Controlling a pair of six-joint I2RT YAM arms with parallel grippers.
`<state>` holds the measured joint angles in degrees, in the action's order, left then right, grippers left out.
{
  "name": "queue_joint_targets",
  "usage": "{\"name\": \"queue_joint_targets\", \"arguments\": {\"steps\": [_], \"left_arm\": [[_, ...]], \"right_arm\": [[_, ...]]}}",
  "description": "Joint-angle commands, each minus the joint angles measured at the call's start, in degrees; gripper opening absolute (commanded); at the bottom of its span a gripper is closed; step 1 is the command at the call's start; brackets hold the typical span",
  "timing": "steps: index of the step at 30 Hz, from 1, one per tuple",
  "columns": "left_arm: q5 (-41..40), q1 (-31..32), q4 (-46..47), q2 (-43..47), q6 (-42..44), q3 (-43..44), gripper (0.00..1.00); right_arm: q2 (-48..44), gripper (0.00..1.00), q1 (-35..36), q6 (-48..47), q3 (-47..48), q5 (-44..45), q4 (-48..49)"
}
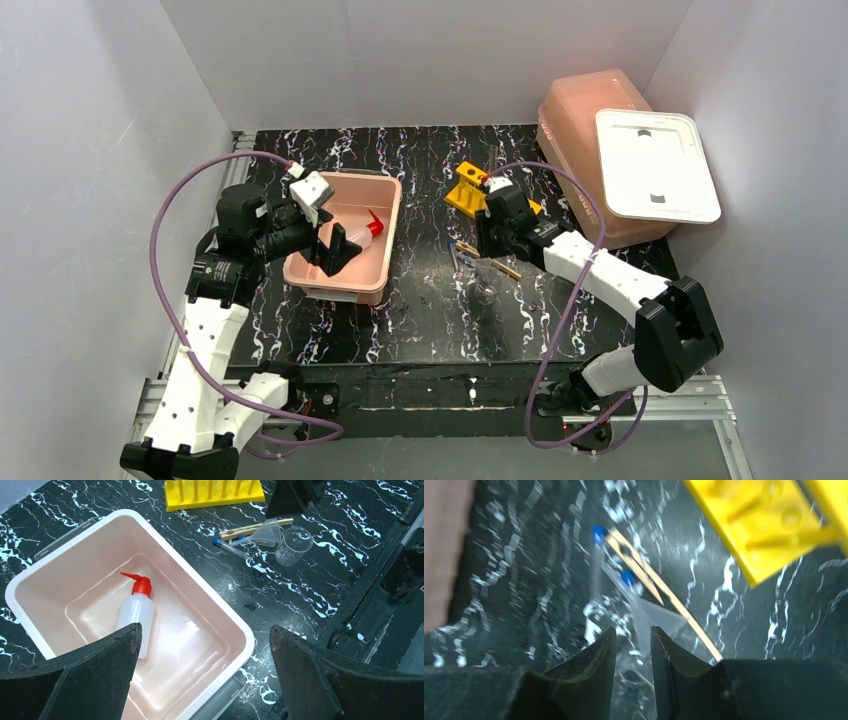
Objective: Organize the chemistry lab equipment
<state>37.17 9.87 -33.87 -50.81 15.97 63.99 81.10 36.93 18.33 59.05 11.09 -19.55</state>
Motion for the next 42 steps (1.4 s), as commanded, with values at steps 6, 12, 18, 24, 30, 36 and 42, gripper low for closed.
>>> {"name": "queue_joint_targets", "arguments": {"steps": [6,12,18,24,30,36,42], "left_arm": [[2.99,-0.21,-0.41,0.74,1.16,-1.39,1.0],[3.17,-0.2,-0.63,1.28,1.31,-1.42,1.0],[3.17,-0.2,-0.86,1.43,2.2,-1.45,1.0],[3.25,-0.25,-0.85,1.42,2.59,-1.8,0.99],[3.51,-0.25,-0.73,1.31,2.64,-1.71,0.99],[3.6,-0.24,-0.67,1.46,2.71,-1.72,0.99],[3.19,-0.23,-0.81,1.93,3.3,-1.64,1.0]], "right_arm": [[-3.65,0.4,-3.32,2.35,-5.24,-0.99,1.09],[0.76,0.47,-5.91,4.73,-1.05,-2.45,-1.15],[5.04,0.52,-7.61,6.27,1.58,-5.48,-2.6],[5.61,0.51,-7.57,7.68,1.09,-7.31,-2.9],[4.58,0.49,-7.65,10.31,0.01,-7.83,-4.79],[4.68,0.49,-7.66,12.03,-0.87,-7.9,-5.2],[6.65,0.47,-7.59,13.28,-0.34,-8.44,-4.81]]}}
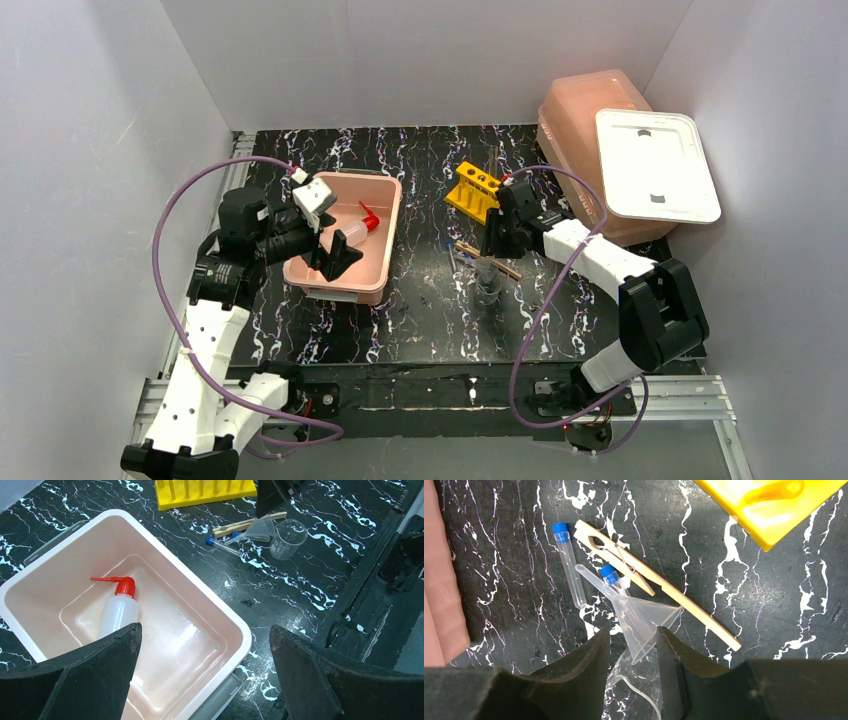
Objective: Organize the chemistry lab equipment
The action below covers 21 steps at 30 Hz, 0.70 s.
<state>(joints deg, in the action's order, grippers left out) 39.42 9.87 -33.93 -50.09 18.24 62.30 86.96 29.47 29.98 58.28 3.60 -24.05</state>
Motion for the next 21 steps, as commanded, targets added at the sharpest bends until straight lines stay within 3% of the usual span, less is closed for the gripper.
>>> {"name": "queue_joint_targets", "arguments": {"steps": [1,9,13,18,21], "left_arm": [[0.96,-0.2,-0.78,1.23,1.08,0.09,0.99],[1.01,-0.22,-1.12,1.06,1.51,0.27,1.0],[0.86,-0.23,-1.05,1.12,1.62,0.43,0.99],[0.75,-0.21,-1.05,0.89,1.97,0.94,0.99],[0.75,-0.22,-1.34,1.02,2.37,1.08,1.0]], "right_arm": [[1.08,0.46,-0.15,1.75,0.62,-0.96,-0.41],[-1.37,0.48,-0.2,1.08,0.78,3.27,-2.24],[-1.08,0.44,-0.15,4.0,-0.59,-1.41,0.08],[1.87,0.34,-0.2,7.08,-1.64,-3.16,2.61],[-0.19,0.17,-0.21,7.46,-2.7,-3.2,5.6]]}}
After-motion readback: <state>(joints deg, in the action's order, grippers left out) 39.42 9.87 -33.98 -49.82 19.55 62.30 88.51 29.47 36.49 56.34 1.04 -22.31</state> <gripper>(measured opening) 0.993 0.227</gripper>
